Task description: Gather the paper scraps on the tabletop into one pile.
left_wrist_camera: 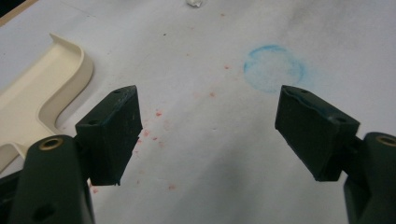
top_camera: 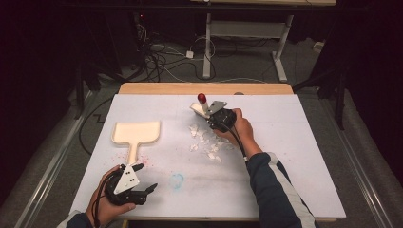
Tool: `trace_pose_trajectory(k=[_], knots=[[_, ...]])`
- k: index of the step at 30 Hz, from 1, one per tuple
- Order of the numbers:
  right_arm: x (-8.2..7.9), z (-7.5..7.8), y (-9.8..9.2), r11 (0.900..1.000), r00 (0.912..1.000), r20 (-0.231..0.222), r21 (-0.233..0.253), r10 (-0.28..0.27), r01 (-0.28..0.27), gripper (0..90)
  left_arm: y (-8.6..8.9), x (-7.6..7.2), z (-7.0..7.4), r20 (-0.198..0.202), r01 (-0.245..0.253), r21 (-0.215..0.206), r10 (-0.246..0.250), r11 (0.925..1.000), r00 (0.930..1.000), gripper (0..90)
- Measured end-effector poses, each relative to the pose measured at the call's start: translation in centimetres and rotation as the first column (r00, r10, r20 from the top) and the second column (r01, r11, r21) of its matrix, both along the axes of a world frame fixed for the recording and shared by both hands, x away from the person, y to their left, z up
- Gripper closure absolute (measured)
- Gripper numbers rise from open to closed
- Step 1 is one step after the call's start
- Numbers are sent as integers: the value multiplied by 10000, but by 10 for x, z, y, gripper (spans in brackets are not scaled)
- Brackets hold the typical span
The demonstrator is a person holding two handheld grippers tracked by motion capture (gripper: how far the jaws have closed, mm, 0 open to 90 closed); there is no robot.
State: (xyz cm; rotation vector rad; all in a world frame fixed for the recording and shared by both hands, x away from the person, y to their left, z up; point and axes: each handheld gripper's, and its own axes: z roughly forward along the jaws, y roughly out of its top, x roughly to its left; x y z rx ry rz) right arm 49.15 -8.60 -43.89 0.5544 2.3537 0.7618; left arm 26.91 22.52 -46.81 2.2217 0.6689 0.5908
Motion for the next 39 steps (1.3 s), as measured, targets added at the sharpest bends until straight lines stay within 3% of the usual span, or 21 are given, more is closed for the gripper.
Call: trace_pose_trajectory(k=[3, 5, 7, 10, 12, 16, 22, 28, 33, 39], knots=[[-5, -1, 4, 9972, 9972, -81, 54, 744, -744, 675, -1, -1, -1, -65, 81, 43, -81, 10000, 9999, 219], [-10, -2, 4, 9889, 9888, -242, 240, 1472, -1466, 674, -2, -1, -1, -179, 108, 63, -106, 9999, 9998, 220], [-15, -3, 5, 9819, 9809, -457, -28, 1888, -1891, 673, -2, -1, -2, -207, 146, 61, -145, 9999, 9997, 221], [-22, -5, 0, 9737, 9738, -397, -336, 2240, -2253, 673, -3, -2, -2, -207, 202, 71, -201, 9998, 9996, 222], [-24, -5, -5, 9626, 9632, -397, -432, 2660, -2676, 673, -3, -2, -2, -230, 219, 95, -217, 9997, 9995, 222], [-35, -3, -17, 9473, 9473, -563, -423, 3152, -3177, 672, -4, -3, 0, -405, 249, -256, -260, 9994, 9988, 222], [-52, -1, -34, 9279, 9252, -859, -170, 3697, -3723, 672, -7, -4, 1, -433, 284, -312, -298, 9991, 9986, 222], [-68, 4, -46, 9065, 9052, -784, -317, 4177, -4211, 673, -7, -6, 5, -420, 317, -513, -339, 9982, 9985, 224], [-69, 10, -58, 9155, 9155, -520, -333, 3990, -4009, 675, -8, -7, 6, -428, 336, -695, -366, 9970, 9984, 225], [-67, 14, -64, 9313, 9314, -70, 217, 3639, -3637, 674, -9, -7, 7, -404, 376, -652, -403, 9972, 9984, 225]])
